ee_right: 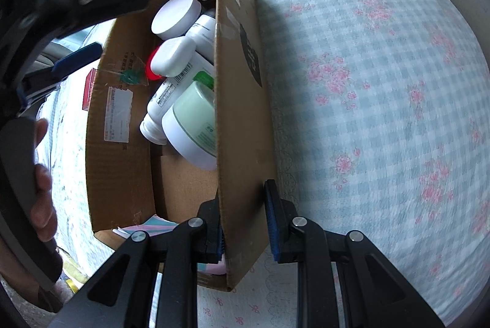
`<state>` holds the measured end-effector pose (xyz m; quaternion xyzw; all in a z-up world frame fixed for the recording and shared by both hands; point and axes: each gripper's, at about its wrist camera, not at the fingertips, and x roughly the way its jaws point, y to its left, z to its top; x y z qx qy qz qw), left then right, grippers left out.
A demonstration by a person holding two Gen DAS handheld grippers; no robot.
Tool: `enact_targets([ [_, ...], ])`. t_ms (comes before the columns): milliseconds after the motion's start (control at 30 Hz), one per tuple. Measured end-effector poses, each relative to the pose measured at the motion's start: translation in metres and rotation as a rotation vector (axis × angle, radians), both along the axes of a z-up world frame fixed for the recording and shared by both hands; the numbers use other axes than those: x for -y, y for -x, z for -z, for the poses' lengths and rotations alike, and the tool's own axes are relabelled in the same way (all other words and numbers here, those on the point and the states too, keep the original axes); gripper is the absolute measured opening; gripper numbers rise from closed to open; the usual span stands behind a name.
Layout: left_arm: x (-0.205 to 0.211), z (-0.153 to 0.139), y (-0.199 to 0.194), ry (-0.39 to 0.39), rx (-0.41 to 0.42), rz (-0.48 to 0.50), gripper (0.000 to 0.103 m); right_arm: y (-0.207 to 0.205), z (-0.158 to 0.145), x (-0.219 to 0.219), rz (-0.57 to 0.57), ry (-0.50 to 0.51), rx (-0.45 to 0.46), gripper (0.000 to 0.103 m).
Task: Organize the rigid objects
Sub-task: 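Carry the earbud case into the box and open the left tool, then move the left tool back over the red rectangular box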
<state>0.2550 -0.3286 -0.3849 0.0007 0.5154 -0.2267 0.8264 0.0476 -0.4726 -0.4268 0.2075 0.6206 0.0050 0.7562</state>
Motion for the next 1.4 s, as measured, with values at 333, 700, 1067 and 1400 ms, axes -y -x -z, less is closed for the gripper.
enact_targets([
  [333, -0.042, -0.051, 0.024, -0.015, -0.030, -0.082, 0.103, 0.001, -0.001, 0.005, -0.044, 0.004, 0.005, 0.021],
  [700, -0.123, -0.113, 0.029, -0.030, 0.024, -0.225, 0.103, -0.008, 0.000, 0.004, -0.013, -0.003, -0.040, 0.021],
  [1067, -0.217, -0.085, -0.018, -0.075, -0.011, -0.391, 0.103, -0.006, -0.005, 0.014, 0.023, -0.008, -0.055, 0.021],
  [1400, -0.280, 0.009, -0.067, -0.123, -0.086, -0.493, 0.103, -0.007, -0.004, 0.016, 0.065, -0.004, -0.067, 0.021],
])
